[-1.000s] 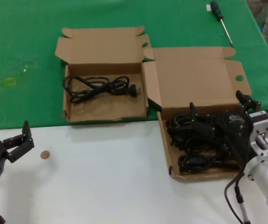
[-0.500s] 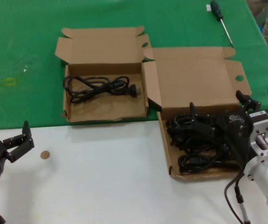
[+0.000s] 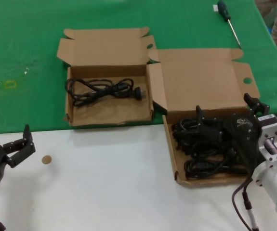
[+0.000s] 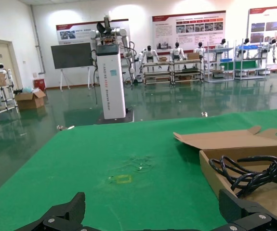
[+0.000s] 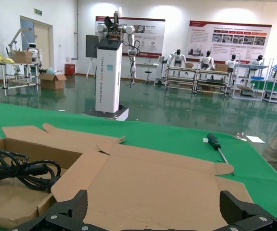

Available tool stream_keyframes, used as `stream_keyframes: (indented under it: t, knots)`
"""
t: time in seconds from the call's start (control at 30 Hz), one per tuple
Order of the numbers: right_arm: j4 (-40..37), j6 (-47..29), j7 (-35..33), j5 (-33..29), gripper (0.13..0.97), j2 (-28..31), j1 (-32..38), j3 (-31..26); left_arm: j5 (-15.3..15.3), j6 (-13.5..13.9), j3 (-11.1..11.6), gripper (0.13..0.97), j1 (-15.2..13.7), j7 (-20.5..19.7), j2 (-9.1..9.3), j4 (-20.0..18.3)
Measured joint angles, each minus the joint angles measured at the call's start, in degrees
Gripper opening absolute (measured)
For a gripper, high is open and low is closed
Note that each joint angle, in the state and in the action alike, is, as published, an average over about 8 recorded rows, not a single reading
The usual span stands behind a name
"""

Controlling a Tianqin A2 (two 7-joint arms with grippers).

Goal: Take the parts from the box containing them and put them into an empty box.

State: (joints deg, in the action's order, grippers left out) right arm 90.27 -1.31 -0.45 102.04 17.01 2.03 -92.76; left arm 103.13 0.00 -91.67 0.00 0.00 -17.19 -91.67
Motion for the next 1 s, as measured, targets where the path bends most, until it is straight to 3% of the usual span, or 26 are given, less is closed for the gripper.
stream_keyframes:
  t: [1.0]
  knots:
    - [0.0,0.0,0.0,0.0,0.966,0.0,0.0,0.0,0.0,0.0,0.0,0.966,0.0,0.0,0.0,0.0]
